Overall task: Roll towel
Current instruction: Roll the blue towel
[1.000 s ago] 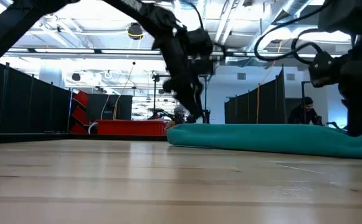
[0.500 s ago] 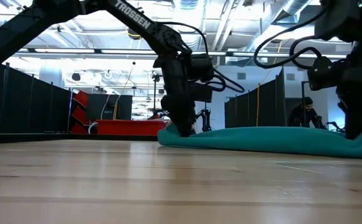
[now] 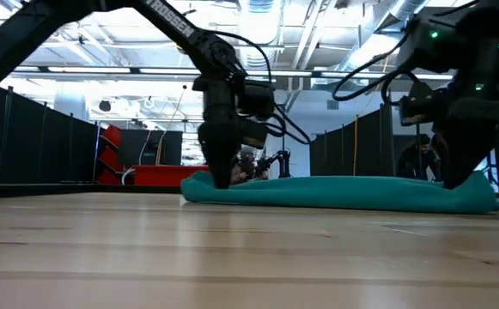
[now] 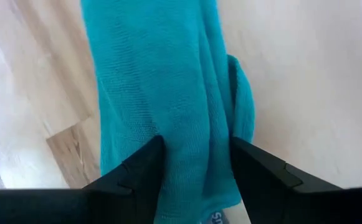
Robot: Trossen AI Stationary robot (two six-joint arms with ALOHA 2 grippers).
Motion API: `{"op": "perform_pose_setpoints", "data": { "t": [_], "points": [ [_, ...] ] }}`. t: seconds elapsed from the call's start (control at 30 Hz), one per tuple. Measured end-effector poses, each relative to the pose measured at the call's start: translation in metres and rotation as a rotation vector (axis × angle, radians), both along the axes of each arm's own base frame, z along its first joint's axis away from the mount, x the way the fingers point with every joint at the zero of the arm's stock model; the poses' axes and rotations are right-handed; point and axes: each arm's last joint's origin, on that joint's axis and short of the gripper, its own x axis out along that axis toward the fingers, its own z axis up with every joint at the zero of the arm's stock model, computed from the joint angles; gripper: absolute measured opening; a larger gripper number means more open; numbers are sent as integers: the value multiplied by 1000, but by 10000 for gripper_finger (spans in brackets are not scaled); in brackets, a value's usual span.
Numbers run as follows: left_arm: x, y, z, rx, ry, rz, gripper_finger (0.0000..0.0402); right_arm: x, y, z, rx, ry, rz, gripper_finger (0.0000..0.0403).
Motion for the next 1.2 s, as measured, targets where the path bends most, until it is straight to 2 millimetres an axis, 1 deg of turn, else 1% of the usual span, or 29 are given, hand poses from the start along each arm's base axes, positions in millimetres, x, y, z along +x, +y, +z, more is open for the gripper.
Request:
{"op": "perform_pose_setpoints", "data": {
  "t": [0.23,0.37,0.5,0.67,0.8,0.93,1.0,1.03,1.2],
  "points": [
    [-40,-20,9,39,-134,71,178,-2,-23,-1,61,-8,-94,172],
    [-53,-25,3,49,-153,107,178,-2,-38,-6,121,-11,-143,172],
    [-56,-26,2,46,-132,119,178,2,-50,-13,168,-17,-144,172],
    [-58,-30,1,41,-108,114,178,12,-59,-12,166,-6,-128,172],
    [-62,-31,7,42,-95,102,178,19,-61,1,147,-13,-96,172],
    [-67,-33,22,57,-126,86,178,17,-61,22,122,9,-58,172],
    [-69,-33,28,66,-148,78,178,18,-62,30,103,-14,-31,172],
    [-69,-33,30,71,-159,76,178,19,-62,32,95,-21,-21,172],
    [-69,-33,33,77,-177,76,178,20,-67,24,101,27,3,172]
  ]
}}
